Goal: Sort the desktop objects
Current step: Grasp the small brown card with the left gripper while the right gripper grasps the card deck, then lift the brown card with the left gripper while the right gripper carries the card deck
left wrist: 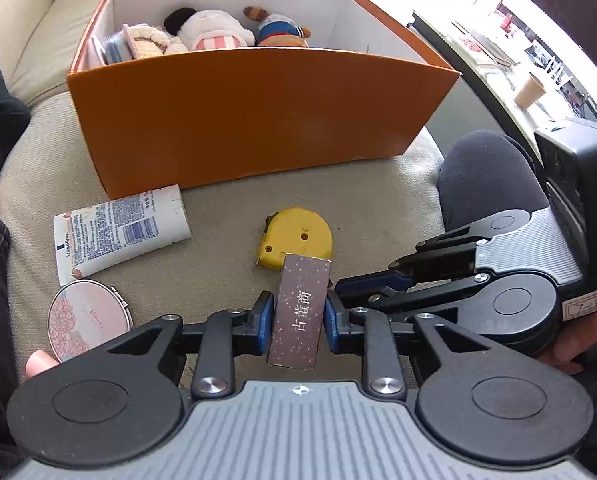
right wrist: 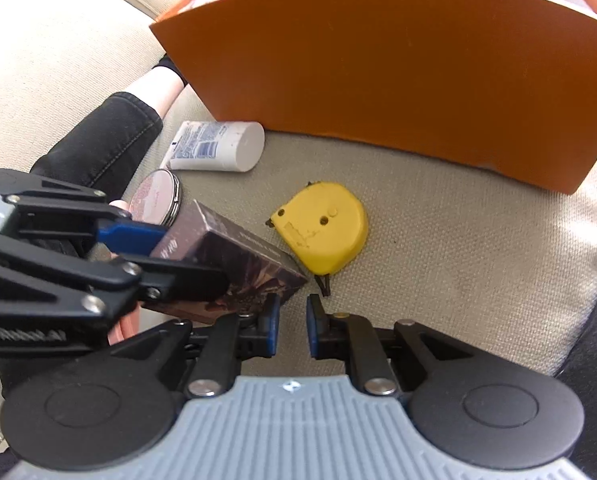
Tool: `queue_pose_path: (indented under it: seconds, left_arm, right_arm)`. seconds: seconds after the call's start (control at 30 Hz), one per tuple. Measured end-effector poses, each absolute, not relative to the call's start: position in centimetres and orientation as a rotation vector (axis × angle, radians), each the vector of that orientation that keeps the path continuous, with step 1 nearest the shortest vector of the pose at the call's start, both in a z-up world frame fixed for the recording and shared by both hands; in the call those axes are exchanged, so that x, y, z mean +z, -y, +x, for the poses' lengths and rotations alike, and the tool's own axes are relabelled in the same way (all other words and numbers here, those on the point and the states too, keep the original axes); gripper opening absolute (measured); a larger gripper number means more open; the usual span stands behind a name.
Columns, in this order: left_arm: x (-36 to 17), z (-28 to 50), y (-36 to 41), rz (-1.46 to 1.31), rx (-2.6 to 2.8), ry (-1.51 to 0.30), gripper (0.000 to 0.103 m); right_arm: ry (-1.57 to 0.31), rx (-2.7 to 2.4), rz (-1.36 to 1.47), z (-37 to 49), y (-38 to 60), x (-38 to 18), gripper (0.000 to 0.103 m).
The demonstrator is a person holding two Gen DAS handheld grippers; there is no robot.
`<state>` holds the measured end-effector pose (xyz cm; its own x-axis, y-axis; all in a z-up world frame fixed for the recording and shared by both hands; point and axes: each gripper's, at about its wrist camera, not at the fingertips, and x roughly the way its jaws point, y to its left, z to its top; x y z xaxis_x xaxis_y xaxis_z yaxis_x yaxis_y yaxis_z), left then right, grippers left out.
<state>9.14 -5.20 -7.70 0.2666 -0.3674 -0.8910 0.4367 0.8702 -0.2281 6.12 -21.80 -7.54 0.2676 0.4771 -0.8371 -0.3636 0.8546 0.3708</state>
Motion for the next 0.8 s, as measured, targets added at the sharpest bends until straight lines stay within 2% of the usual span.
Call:
queue_pose_path:
  seconds: [0.3, 0.53, 0.7, 0.8]
  left_arm:
    - [-5.1, 8.3, 0.5, -0.021, -0.393, -1.106, 0.026]
    - [-2.9, 9.2, -4.9, -0.081, -0.204, -1.048, 0.026]
    - [-2.8, 10.3, -7.7, -0.112, -0.124, -1.028, 0.026]
    - [-3.0, 10.7, -8.9, -0.129, -0.107, -1.020, 0.026]
  right_arm:
    - [-1.046, 0.703, 0.019, 6.9, 19.8, -4.7, 0.018]
    - [-0.930, 0.877, -0.244, 9.0, 13.5, -2.9, 0.019]
    - [-0.837, 0.976, -0.503, 10.0, 8.1, -3.1, 0.027]
    - [-0.798, 1.009, -0.680, 10.2, 5.2, -3.9, 0.037]
